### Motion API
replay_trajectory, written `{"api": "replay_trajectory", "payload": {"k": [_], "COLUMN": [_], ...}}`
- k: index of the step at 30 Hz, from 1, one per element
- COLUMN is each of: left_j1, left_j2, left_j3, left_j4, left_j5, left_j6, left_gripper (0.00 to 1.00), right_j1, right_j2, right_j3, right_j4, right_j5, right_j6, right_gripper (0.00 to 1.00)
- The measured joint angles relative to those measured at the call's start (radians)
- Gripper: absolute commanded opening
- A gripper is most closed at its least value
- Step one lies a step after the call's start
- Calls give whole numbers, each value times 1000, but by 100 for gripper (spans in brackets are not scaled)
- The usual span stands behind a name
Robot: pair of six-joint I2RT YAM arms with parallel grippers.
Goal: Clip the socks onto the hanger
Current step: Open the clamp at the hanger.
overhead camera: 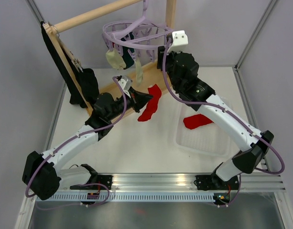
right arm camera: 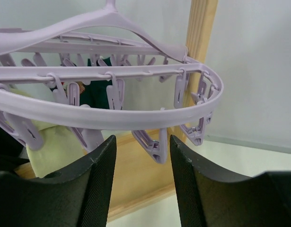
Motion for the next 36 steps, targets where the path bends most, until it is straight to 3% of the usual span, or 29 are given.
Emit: {"api": "replay_trajectory", "payload": {"k": [6, 17, 36], "left_j1": [0, 0, 0], "left_j2": [-14, -35, -42], "left_j3": [-3, -3, -3], "left_j4": [-4, -5, -7], "left_j5": [-3, -4, -4], "left_j6": [2, 2, 2], "left_gripper": [2, 2, 2], "right_j1": [18, 19, 29], "right_j2": [82, 131, 158], "right_j3": [137, 231, 277], "right_j4": [-108, -236, -276], "right_j5": [103, 156, 179], "right_j6": [-6, -5, -4], "right_gripper": [61, 69, 69]}}
